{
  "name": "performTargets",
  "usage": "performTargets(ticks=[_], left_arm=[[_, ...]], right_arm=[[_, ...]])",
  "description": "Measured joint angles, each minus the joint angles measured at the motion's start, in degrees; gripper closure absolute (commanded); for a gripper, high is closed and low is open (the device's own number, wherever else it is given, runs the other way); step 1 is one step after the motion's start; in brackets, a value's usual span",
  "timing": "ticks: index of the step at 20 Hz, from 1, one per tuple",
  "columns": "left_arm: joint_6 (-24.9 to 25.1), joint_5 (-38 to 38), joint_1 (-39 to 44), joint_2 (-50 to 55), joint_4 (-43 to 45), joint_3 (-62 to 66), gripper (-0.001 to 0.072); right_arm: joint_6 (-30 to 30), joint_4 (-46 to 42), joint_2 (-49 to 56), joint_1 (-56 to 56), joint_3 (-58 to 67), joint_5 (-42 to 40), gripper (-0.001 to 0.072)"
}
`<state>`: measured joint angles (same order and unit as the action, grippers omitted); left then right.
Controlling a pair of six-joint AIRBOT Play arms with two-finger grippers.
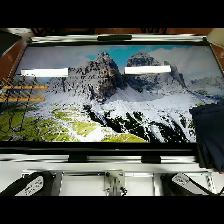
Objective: Fold the shirts.
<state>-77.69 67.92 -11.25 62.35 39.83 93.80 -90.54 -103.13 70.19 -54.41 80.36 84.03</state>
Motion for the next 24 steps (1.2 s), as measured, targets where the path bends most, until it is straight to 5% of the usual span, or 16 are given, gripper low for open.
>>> performTargets(ticks=[4, 5, 6, 12, 24], left_arm=[[-2.9, 2.1, 9.5, 5.4, 24.5, 1.7, 0.0629], [-4.2, 4.0, 12.5, 7.1, 31.5, 2.0, 0.0191], [-5.5, 6.8, 15.5, 9.3, 37.8, 2.2, -0.0008], [-13.0, 21.4, 27.0, 20.4, 52.3, 1.1, -0.0013], [-17.9, 10.7, 32.9, 15.9, 53.3, -17.8, -0.0013]], right_arm=[[-0.3, 10.4, 0.0, 15.1, 13.2, -9.4, 0.0081], [-1.2, 12.2, 0.1, 21.1, 15.0, -10.1, 0.0081], [-2.7, 13.7, 0.4, 26.9, 16.0, -10.1, 0.0081], [-9.1, 19.3, 6.8, 54.9, 12.6, -2.8, 0.0081], [-11.2, 20.6, 9.8, 69.5, 0.7, -3.1, 0.0081]])
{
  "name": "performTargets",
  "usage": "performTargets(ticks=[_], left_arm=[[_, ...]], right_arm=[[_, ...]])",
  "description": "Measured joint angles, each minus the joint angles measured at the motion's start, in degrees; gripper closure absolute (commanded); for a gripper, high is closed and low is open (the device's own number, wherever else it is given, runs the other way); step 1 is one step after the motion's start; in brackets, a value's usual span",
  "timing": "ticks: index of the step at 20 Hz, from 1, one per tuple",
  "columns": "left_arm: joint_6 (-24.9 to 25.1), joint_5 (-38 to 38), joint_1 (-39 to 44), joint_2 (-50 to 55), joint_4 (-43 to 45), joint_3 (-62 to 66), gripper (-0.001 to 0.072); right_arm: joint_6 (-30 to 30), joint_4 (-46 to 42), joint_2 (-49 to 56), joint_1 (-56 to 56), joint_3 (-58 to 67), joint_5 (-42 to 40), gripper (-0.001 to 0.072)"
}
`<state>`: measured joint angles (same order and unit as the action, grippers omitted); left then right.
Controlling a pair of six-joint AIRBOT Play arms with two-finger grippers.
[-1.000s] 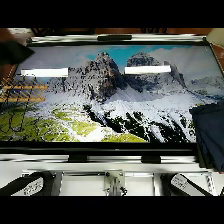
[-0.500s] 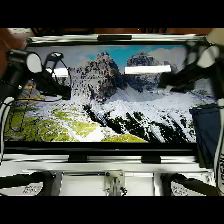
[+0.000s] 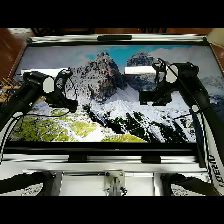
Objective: Fold the shirts.
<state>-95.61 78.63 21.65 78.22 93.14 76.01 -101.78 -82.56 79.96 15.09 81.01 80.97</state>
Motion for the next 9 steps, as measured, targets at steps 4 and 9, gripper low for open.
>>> performTargets(ticks=[4, 9], left_arm=[[-0.2, -1.2, 0.1, -0.3, 0.0, -0.8, -0.0013], [-0.3, -2.6, 0.1, -0.3, 0.0, -1.1, -0.0013]], right_arm=[[0.0, 0.1, 0.0, 0.3, -0.2, -0.2, 0.0081], [0.0, 0.1, 0.0, 0.4, -0.3, -0.3, 0.0081]])
